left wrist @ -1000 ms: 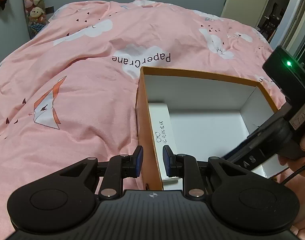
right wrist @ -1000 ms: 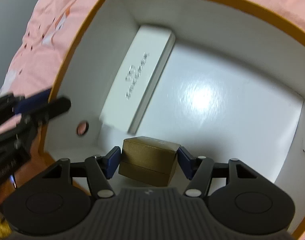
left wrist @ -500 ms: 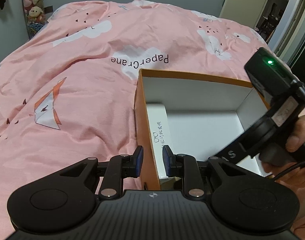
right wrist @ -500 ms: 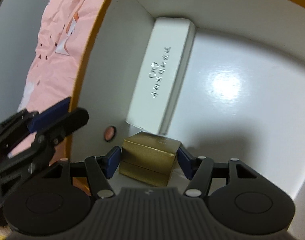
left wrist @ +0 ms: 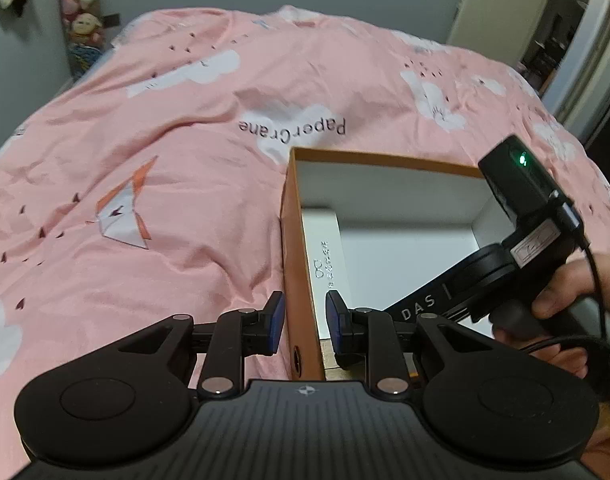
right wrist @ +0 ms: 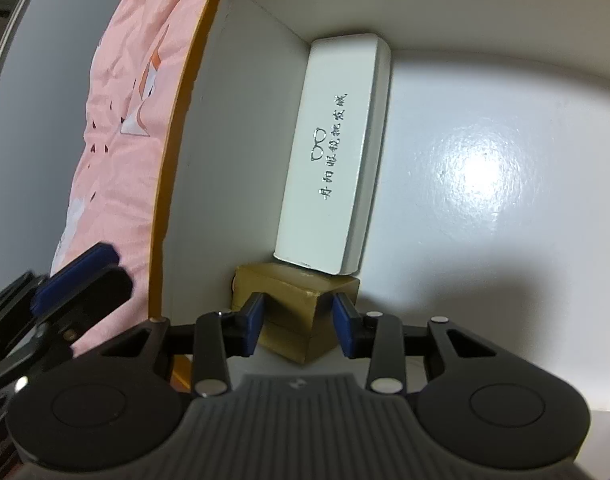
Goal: Organize objects
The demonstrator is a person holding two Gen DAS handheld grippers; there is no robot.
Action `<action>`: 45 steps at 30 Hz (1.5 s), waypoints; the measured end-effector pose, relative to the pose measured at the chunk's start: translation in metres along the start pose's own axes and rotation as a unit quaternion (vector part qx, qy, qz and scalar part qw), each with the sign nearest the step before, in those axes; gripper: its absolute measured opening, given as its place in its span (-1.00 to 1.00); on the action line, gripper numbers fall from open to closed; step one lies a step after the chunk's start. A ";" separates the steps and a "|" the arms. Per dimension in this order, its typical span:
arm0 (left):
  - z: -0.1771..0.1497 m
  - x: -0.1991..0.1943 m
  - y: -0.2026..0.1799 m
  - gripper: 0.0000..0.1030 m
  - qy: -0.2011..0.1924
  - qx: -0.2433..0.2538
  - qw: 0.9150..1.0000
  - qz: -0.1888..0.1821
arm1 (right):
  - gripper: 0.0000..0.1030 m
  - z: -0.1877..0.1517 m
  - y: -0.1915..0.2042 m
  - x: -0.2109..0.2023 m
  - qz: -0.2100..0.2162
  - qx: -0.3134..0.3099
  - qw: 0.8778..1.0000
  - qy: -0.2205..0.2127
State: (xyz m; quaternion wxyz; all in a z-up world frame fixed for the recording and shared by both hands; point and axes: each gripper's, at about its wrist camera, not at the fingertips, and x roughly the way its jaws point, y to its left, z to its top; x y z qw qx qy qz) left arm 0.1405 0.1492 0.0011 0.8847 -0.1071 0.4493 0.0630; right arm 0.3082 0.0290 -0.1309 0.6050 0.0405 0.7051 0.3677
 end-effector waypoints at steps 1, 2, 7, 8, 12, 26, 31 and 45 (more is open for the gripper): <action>-0.001 -0.003 -0.003 -0.46 -0.006 -0.004 1.000 0.003 | -0.23 -0.002 0.000 -0.001 0.000 -0.003 1.000 -0.006; -0.003 -0.007 -0.006 -0.46 -0.015 -0.008 1.000 0.005 | -0.24 -0.005 0.001 -0.005 -0.002 -0.008 1.000 -0.015; -0.015 -0.026 -0.030 -0.46 -0.059 -0.023 0.998 0.001 | -0.23 -0.032 0.022 -0.035 -0.042 -0.075 0.993 -0.085; -0.018 -0.030 -0.035 -0.46 -0.065 -0.022 0.998 0.004 | -0.23 -0.038 0.025 -0.042 -0.050 -0.088 0.990 -0.102; -0.031 -0.044 -0.059 -0.46 -0.094 -0.011 0.996 0.007 | -0.23 -0.076 0.032 -0.080 -0.083 -0.135 0.971 -0.177; -0.086 -0.062 -0.115 -0.46 -0.142 0.076 0.987 -0.020 | -0.12 -0.216 -0.005 -0.142 -0.159 -0.124 0.913 -0.355; -0.105 -0.054 -0.118 -0.46 -0.129 0.098 0.987 -0.008 | -0.12 -0.251 -0.019 -0.131 -0.192 -0.109 0.897 -0.383; -0.125 -0.035 -0.095 -0.45 -0.057 0.046 0.996 -0.050 | -0.11 -0.283 -0.033 -0.087 -0.245 -0.116 0.895 -0.355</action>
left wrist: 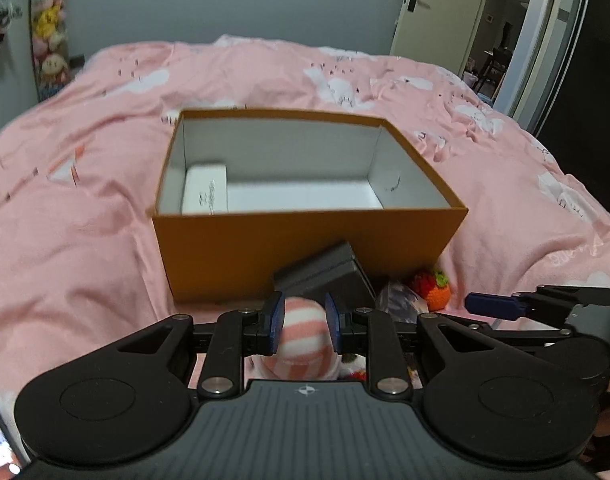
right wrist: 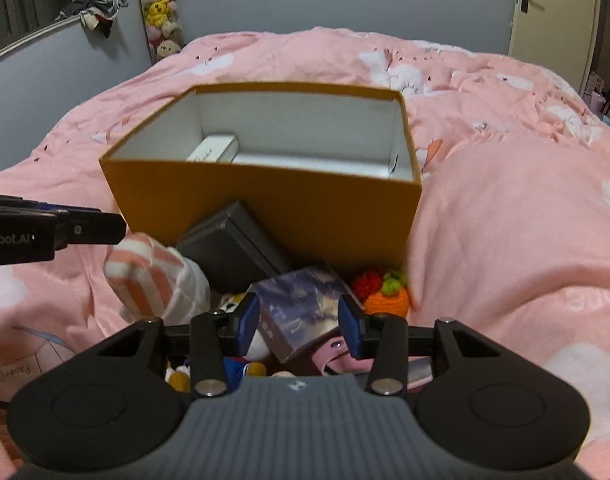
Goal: Organize objects
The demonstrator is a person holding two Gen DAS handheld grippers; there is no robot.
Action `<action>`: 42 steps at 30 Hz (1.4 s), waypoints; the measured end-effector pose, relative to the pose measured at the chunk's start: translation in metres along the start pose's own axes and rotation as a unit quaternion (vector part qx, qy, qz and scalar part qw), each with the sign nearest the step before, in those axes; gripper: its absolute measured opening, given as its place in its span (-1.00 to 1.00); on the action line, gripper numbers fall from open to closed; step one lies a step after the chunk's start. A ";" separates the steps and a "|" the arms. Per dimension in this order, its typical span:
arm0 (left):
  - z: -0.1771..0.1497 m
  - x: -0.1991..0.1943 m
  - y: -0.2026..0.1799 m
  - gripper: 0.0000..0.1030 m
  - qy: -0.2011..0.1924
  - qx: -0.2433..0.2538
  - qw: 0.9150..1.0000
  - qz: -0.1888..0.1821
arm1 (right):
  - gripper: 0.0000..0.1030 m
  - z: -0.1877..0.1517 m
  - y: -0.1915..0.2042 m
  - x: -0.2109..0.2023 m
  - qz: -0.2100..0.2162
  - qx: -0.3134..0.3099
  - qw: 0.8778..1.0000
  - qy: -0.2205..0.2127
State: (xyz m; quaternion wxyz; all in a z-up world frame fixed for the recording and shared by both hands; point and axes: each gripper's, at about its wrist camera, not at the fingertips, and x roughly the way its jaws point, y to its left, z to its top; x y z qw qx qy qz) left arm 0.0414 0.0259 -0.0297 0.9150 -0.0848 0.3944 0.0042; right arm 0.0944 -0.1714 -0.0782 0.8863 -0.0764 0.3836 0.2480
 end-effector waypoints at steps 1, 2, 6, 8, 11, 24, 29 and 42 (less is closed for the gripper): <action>-0.001 0.002 0.001 -0.45 0.006 -0.005 1.000 -0.003 | -0.11 -0.002 0.000 0.002 0.000 0.001 1.000 0.003; -0.002 0.005 0.002 -0.44 0.011 -0.009 1.000 -0.006 | -0.10 -0.002 0.000 0.004 -0.004 0.000 1.000 0.006; -0.005 0.010 0.004 -0.42 0.020 -0.015 1.000 -0.007 | 0.09 -0.005 0.004 0.011 -0.009 -0.010 1.000 0.011; -0.005 0.010 0.005 -0.42 0.019 -0.017 1.000 -0.009 | 0.10 -0.005 0.005 0.013 -0.009 -0.015 1.000 0.015; -0.005 0.006 0.007 -0.42 0.012 -0.024 1.000 -0.011 | 0.10 -0.006 0.007 0.016 -0.012 -0.019 1.000 0.020; -0.010 0.011 0.031 -0.08 0.050 -0.069 0.996 -0.037 | 0.10 -0.004 0.010 0.016 -0.013 -0.024 0.999 0.017; -0.012 0.017 0.021 0.05 0.050 -0.047 0.997 -0.033 | 0.09 -0.004 0.010 0.021 -0.011 -0.023 0.999 0.027; -0.009 0.022 0.027 -0.29 0.044 -0.023 0.991 0.122 | 0.09 -0.004 0.004 0.026 -0.008 -0.004 0.999 0.045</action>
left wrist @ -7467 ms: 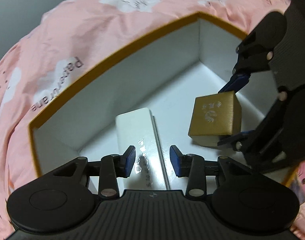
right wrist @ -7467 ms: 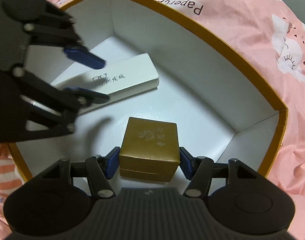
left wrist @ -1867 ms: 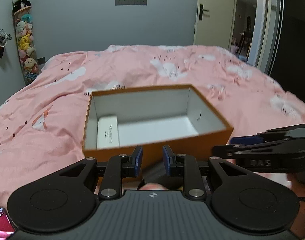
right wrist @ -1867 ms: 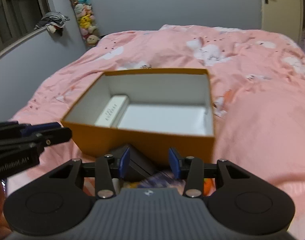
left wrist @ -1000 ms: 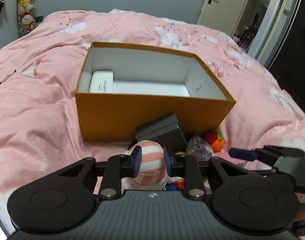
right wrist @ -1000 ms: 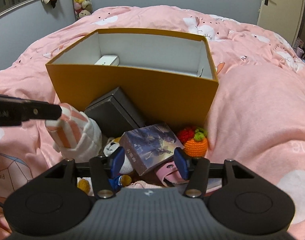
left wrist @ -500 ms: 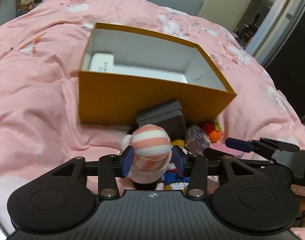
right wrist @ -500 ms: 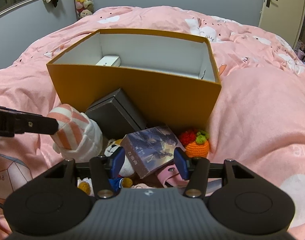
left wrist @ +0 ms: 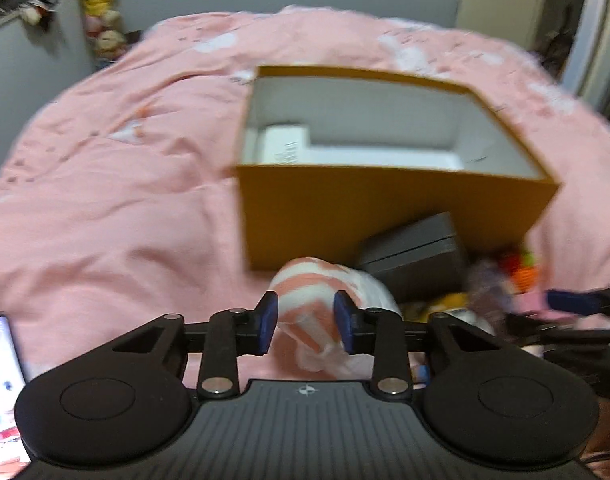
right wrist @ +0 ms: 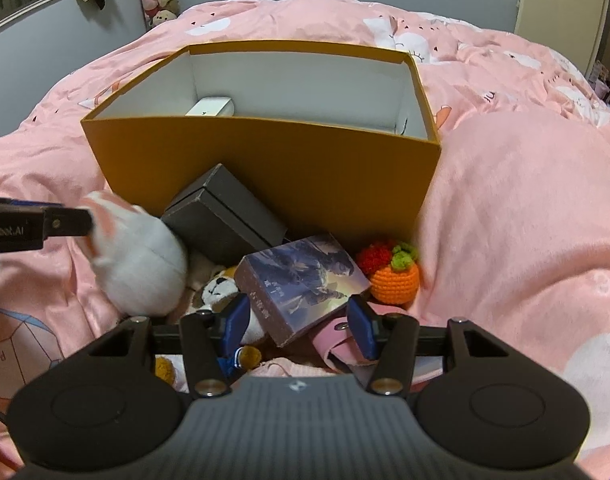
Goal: Organize objects
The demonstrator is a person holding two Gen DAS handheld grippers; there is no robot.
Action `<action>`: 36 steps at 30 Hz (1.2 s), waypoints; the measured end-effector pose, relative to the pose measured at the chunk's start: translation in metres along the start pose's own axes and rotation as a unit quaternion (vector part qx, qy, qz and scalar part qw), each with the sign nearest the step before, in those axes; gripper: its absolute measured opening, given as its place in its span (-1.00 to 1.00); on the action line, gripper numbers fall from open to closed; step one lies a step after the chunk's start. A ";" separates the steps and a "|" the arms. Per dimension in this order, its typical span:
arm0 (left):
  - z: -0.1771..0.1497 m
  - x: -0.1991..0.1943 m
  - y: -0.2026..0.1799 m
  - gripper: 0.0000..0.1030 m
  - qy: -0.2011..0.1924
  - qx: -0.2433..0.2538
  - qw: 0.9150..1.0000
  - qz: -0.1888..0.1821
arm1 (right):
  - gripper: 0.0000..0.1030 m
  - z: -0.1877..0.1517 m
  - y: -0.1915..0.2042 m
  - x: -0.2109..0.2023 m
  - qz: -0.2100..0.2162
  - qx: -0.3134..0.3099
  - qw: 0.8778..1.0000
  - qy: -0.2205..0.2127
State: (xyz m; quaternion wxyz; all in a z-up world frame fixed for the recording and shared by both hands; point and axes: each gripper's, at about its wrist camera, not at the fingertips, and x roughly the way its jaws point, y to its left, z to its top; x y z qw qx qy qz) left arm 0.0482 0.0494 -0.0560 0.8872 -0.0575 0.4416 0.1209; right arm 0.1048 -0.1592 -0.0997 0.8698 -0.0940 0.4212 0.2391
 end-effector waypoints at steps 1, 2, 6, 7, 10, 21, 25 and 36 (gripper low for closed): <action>0.001 0.002 0.002 -0.30 0.005 -0.004 1.000 0.000 | 0.09 0.001 -0.001 0.000 0.003 0.003 1.000 0.001; 0.001 0.002 0.004 -0.30 0.006 -0.009 1.000 -0.010 | 0.09 0.002 -0.001 0.001 0.005 0.004 1.000 0.003; 0.003 -0.007 -0.003 -0.30 -0.025 0.015 0.999 -0.015 | 0.09 0.008 0.006 0.010 0.008 -0.010 1.000 0.019; 0.003 -0.010 -0.006 -0.30 -0.032 0.022 0.999 -0.022 | 0.09 0.009 0.008 0.014 0.002 -0.015 1.000 0.026; 0.007 -0.011 -0.011 -0.30 -0.036 0.037 0.997 -0.058 | 0.09 0.010 0.013 0.027 -0.007 -0.030 0.998 0.049; 0.013 0.004 -0.042 0.05 -0.037 0.124 0.986 -0.105 | 0.36 0.022 0.010 0.052 0.018 -0.033 0.998 0.058; 0.017 0.012 -0.049 0.06 -0.034 0.137 0.984 -0.110 | -0.02 0.022 0.012 0.038 0.013 -0.047 0.998 0.046; 0.047 0.038 -0.065 -0.28 -0.026 0.077 0.987 -0.141 | -0.47 0.015 -0.007 0.019 0.038 0.019 0.997 0.066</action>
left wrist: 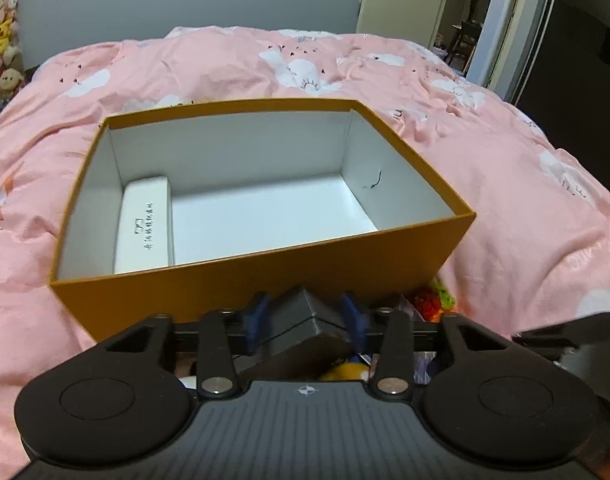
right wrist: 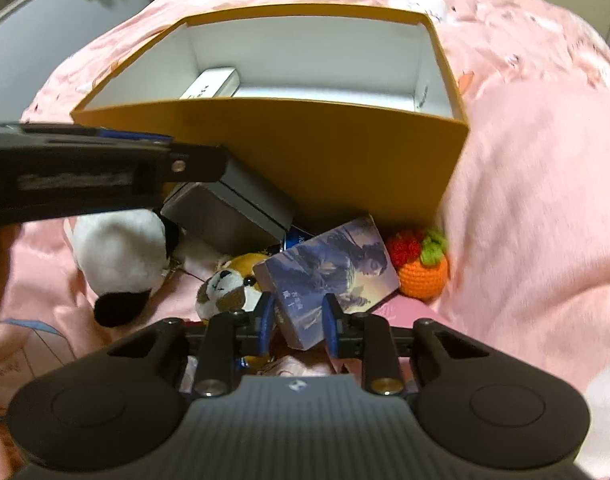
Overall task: Organize objects
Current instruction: 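Grasp the dark gray box with the left gripper while the right gripper approaches the anime card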
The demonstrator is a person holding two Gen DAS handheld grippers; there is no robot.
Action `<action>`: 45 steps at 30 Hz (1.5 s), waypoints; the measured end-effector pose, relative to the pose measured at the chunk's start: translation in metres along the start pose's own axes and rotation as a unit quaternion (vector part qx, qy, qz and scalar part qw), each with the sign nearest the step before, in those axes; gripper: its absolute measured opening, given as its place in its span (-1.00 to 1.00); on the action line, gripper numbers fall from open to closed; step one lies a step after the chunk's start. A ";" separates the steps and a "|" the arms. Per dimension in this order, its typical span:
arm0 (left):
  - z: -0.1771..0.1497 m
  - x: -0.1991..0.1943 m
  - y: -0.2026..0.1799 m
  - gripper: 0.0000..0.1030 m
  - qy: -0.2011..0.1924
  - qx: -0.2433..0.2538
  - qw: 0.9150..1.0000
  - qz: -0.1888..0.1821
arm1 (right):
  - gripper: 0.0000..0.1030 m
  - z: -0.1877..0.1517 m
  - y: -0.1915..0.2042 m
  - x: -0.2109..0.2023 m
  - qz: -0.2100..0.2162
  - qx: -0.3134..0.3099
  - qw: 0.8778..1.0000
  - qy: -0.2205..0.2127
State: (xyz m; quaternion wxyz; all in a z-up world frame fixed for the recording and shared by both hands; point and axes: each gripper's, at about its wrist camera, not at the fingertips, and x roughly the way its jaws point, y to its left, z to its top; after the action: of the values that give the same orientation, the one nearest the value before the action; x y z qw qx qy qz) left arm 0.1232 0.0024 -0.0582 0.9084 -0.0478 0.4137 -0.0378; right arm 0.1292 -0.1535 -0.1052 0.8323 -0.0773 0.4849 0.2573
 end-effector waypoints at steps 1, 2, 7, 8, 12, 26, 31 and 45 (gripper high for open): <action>0.000 0.004 0.000 -0.37 0.007 0.000 1.000 0.008 | -0.44 0.000 -0.002 -0.002 0.004 0.008 1.000 -0.002; -0.002 0.006 0.000 -0.40 0.011 -0.001 1.000 0.013 | -0.44 0.001 -0.005 -0.003 0.007 0.016 1.000 -0.006; -0.010 0.002 0.009 -0.55 0.036 -0.016 0.999 0.016 | -0.12 0.012 -0.020 -0.004 0.004 0.064 0.998 -0.017; -0.013 0.000 0.009 -0.55 0.043 -0.017 0.999 0.013 | -0.10 0.015 -0.024 -0.002 0.006 0.081 0.997 -0.011; -0.025 -0.003 0.014 -0.56 0.073 -0.036 0.997 0.005 | -0.09 0.020 -0.036 0.005 0.025 0.131 0.991 0.009; -0.026 -0.027 0.037 -0.71 0.055 -0.083 0.995 0.018 | -0.20 0.038 0.005 0.006 0.050 -0.005 0.998 -0.030; -0.016 -0.029 0.046 -0.71 0.037 -0.106 0.993 0.031 | 0.19 0.052 -0.006 0.013 0.106 0.070 0.991 -0.032; -0.017 -0.023 0.056 -0.68 0.047 -0.113 0.991 0.046 | 0.59 0.068 -0.018 0.068 0.158 0.168 0.972 0.052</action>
State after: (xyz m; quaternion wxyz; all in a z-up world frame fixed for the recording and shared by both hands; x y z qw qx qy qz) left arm 0.0970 0.0599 -0.0584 0.8775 -0.1292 0.4592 0.0483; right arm 0.2175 -0.1194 -0.1303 0.7557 0.1274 0.5702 0.2958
